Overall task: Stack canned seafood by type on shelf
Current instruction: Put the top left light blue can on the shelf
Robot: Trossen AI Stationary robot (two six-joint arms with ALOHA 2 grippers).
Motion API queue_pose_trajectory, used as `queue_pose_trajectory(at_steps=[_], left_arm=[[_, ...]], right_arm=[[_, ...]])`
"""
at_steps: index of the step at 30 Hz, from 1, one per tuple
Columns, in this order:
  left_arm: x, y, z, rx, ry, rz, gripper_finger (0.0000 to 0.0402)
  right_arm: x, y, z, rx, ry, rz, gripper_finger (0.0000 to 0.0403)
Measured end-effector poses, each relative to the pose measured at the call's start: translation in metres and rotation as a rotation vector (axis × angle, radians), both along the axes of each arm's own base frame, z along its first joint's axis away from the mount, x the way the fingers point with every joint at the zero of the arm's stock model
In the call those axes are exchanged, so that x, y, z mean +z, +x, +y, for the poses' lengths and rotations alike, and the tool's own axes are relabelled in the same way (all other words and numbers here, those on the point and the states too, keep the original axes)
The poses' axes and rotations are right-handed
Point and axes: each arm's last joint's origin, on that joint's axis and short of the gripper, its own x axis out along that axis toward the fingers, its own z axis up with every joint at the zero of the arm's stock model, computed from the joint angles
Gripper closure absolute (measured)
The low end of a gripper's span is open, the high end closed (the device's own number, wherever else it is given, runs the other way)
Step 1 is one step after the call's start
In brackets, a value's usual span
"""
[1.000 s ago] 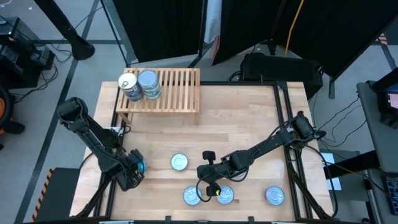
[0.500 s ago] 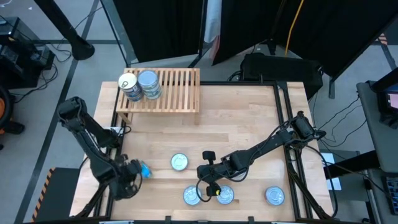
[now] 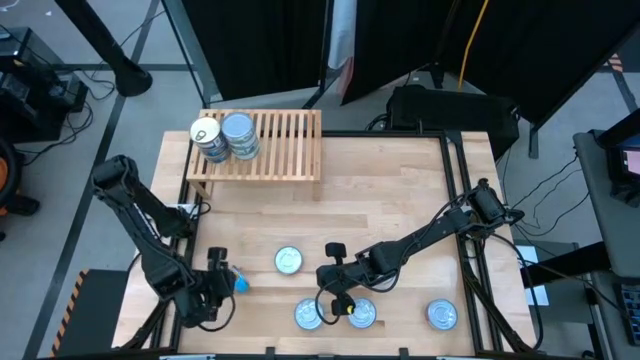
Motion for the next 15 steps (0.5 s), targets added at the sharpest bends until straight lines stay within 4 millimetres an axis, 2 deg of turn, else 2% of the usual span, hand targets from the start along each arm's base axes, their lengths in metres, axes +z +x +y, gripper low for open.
queue_pose_trajectory(at_steps=[3, 6, 11, 15], left_arm=[[-0.003, 0.005, 0.001, -0.09, 0.061, 0.01, 0.0127], [-0.008, 0.009, 0.001, -0.177, 0.103, 0.054, 0.0095], [-0.022, 0.016, -0.001, -0.331, 0.198, 0.124, 0.0085], [-0.03, 0.02, -0.002, -0.383, 0.249, 0.154, 0.0088]], right_arm=[[0.0, 0.0, 0.0, 0.0, 0.0, 0.0, 0.0403], [0.0, 0.0, 0.0, 0.0, 0.0, 0.001, 0.0403], [0.0, 0.0, 0.0, 0.0, 0.0, 0.001, 0.0403], [0.0, 0.0, 0.0, 0.0, 0.0, 0.001, 0.0403]])
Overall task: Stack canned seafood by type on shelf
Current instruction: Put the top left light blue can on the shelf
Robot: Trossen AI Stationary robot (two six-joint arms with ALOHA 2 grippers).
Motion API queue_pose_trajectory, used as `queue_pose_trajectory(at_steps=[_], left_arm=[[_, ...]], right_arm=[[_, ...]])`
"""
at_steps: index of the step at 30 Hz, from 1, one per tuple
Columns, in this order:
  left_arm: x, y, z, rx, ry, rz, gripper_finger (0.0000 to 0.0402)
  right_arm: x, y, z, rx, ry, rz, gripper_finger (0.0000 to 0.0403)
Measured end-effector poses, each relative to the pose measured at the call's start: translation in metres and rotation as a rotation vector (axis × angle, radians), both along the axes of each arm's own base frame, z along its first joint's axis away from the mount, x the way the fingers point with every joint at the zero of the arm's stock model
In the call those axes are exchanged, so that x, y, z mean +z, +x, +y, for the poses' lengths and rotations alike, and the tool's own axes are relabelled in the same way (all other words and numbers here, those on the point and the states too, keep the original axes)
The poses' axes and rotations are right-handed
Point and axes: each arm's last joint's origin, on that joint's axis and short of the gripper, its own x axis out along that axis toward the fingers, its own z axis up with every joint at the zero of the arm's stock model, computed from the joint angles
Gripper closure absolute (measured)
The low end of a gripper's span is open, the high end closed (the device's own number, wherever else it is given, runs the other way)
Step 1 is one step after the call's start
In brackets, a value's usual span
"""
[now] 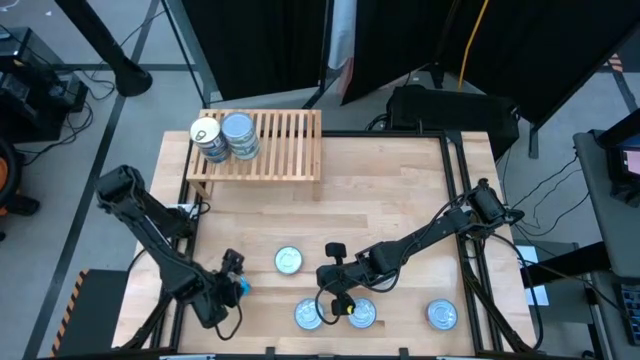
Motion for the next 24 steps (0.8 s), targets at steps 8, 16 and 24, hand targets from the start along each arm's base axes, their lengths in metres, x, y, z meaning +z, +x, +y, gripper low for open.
queue_pose_trajectory(at_steps=[8, 16, 24], left_arm=[[-0.001, 0.003, 0.002, 0.015, -0.002, 0.012, 0.0166], [-0.001, 0.007, 0.005, 0.063, -0.007, 0.0, 0.0261], [0.039, 0.025, 0.006, 0.169, -0.042, -0.226, 0.0254]], right_arm=[[0.0, 0.0, 0.0, 0.002, -0.002, 0.0, 0.0403], [0.0, 0.0, 0.0, 0.014, -0.021, -0.006, 0.0403], [0.008, 0.0, -0.004, 0.026, -0.27, -0.085, 0.0403]])
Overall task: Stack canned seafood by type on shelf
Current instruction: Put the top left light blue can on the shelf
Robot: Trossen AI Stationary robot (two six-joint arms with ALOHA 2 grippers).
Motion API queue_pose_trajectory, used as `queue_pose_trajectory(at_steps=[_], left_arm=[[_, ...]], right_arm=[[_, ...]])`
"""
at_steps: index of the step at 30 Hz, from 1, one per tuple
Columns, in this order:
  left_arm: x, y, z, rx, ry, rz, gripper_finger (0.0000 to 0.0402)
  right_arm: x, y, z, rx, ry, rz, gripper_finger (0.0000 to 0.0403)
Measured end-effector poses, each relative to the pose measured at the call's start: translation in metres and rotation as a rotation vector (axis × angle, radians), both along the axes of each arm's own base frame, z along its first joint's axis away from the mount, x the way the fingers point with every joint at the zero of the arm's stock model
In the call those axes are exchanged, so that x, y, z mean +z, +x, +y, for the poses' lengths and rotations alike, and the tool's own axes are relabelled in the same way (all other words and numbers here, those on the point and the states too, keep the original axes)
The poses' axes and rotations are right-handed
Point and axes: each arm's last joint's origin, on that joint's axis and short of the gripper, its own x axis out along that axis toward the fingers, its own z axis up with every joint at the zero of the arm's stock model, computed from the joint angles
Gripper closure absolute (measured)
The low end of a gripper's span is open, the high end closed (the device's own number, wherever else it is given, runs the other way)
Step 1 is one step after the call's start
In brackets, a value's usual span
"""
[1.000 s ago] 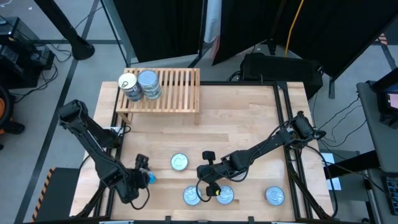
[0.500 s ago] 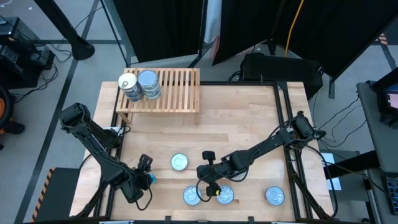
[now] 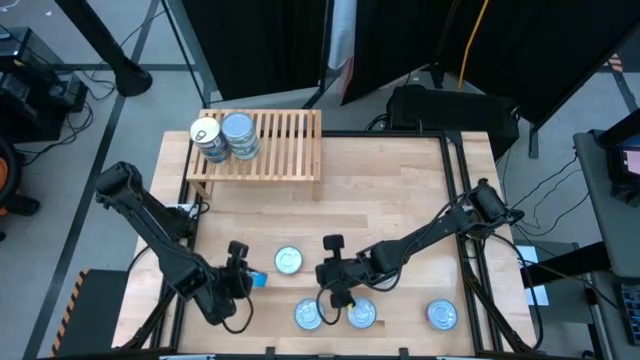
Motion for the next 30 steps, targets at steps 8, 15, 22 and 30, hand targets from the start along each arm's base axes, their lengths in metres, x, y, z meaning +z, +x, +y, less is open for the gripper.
queue_pose_trajectory(at_steps=[8, 15, 22, 30], left_arm=[[0.086, 0.012, 0.041, 0.129, -0.216, -0.239, 0.0253], [0.15, 0.001, 0.094, 0.247, -0.562, -0.431, 0.0253], [0.176, -0.005, 0.124, 0.221, -0.872, -0.451, 0.0253], [0.171, 0.006, 0.129, 0.177, -0.973, -0.342, 0.0252]], right_arm=[[0.043, -0.011, 0.016, 0.197, -0.583, -0.174, 0.04], [0.077, -0.008, 0.035, 0.297, -1.052, -0.333, 0.0344], [0.101, -0.006, 0.037, 0.39, -1.443, -0.368, 0.0253], [0.107, -0.001, 0.031, 0.525, -1.671, -0.384, 0.0157]])
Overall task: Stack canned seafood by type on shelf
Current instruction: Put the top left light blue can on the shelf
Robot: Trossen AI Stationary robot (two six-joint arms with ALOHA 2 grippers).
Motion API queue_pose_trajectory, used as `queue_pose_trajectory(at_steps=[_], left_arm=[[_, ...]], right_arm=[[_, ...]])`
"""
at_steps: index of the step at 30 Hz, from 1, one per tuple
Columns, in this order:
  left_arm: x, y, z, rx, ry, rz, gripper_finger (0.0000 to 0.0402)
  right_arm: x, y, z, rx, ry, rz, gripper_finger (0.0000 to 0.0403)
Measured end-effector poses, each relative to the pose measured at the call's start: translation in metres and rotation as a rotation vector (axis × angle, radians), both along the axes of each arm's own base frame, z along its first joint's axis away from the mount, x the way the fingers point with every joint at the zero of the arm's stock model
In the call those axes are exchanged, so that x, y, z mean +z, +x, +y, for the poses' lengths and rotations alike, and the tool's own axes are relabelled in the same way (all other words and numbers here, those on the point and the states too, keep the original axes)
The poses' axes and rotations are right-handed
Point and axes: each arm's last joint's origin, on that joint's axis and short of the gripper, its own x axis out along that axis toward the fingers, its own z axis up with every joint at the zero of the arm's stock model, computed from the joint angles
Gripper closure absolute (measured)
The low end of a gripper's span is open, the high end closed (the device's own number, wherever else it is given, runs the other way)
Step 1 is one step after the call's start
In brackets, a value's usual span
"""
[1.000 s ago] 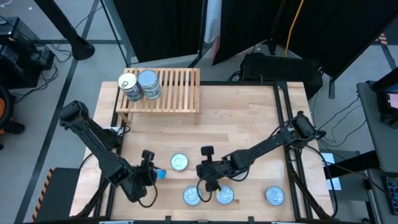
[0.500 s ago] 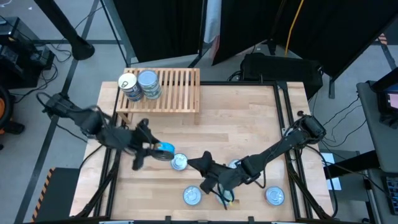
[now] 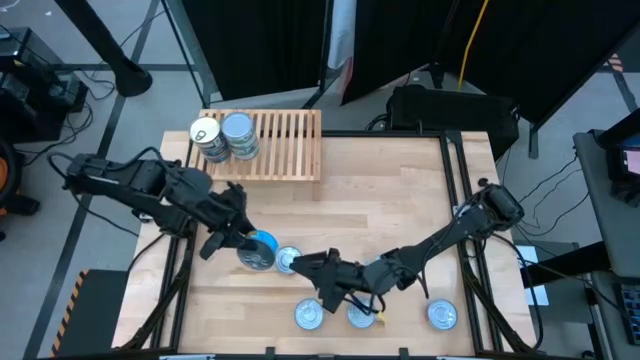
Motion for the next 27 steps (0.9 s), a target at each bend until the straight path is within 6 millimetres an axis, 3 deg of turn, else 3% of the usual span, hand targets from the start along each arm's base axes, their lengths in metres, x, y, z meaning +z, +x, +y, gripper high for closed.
queue_pose_trajectory(at_steps=[6, 17, 27], left_arm=[[-0.008, 0.013, 0.001, 0.011, -0.032, 0.063, 0.0252], [-0.019, 0.035, 0.013, -0.007, -0.087, 0.124, 0.0252], [-0.02, 0.038, 0.023, 0.011, -0.099, 0.12, 0.0252]], right_arm=[[0.0, 0.004, -0.006, 0.068, -0.099, 0.009, 0.0131], [-0.006, 0.011, -0.019, 0.063, -0.218, 0.086, 0.0137], [-0.009, 0.014, -0.025, 0.056, -0.194, 0.109, 0.0144]])
